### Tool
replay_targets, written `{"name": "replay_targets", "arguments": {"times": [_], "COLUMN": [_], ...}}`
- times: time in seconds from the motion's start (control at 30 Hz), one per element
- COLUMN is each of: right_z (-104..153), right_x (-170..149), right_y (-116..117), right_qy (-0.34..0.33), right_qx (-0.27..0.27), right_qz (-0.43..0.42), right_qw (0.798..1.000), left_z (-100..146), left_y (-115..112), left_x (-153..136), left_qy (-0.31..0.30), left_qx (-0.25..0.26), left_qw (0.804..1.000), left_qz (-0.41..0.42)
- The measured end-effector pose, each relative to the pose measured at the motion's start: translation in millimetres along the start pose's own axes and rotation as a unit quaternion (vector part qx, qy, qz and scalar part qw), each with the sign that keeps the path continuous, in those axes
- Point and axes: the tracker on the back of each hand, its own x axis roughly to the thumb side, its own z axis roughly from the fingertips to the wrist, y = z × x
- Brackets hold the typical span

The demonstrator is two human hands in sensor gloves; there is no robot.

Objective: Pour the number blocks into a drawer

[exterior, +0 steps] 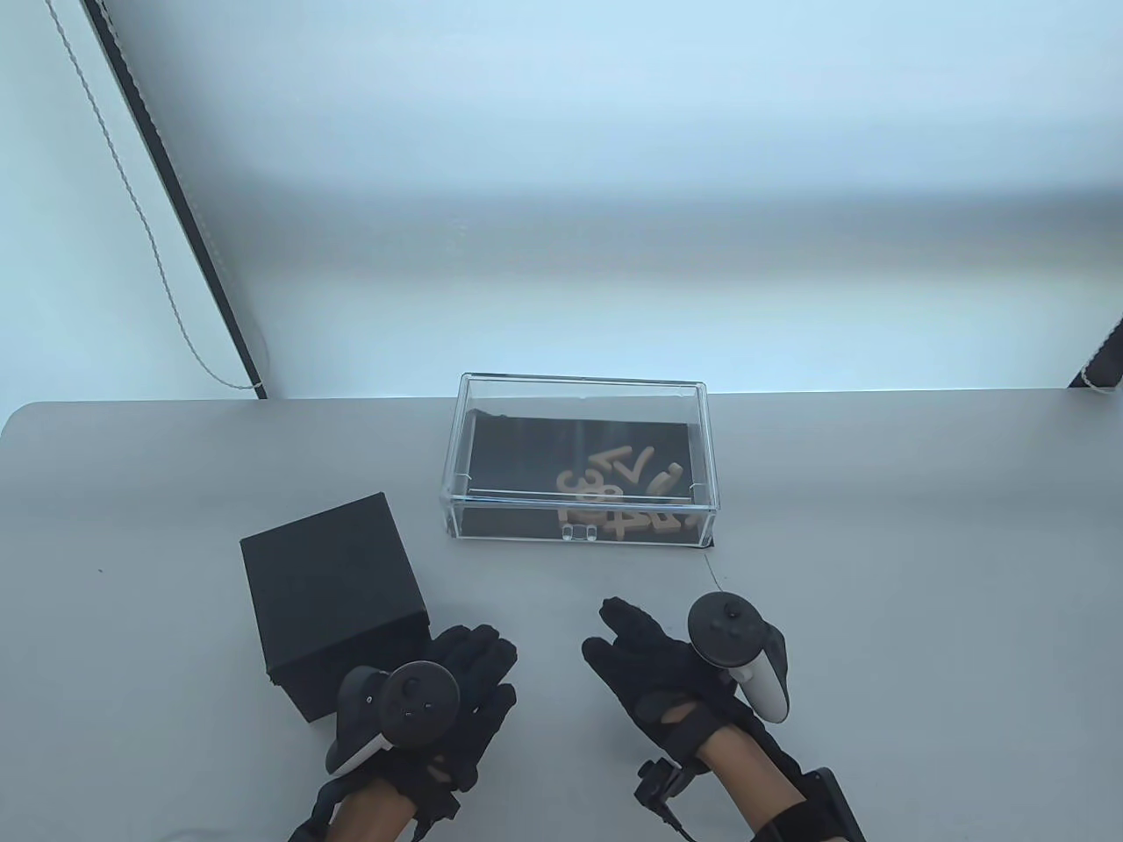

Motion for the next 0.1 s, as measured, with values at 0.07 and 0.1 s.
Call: {"name": "replay_targets", "arguments": {"times": [0.07, 0.1], "right_z": [8.2, 11.3], "right_x": [-2.8, -4.1], "right_y": [-1.1, -1.6], "right_qy": [-0.001, -0.002], "right_qx": [0.0, 0.001], "right_qz": [-0.001, -0.001], "right_qw": [1.0, 1.0], "left_z": [0.3, 0.5], "left_y": [0.3, 0.4], "left_x": [-0.6, -0.9], "left_qy": [0.002, 0.003], "left_qx": [0.0, 0.001], "left_qw": [1.0, 1.0], "left_qz": [0.001, 0.002]}}
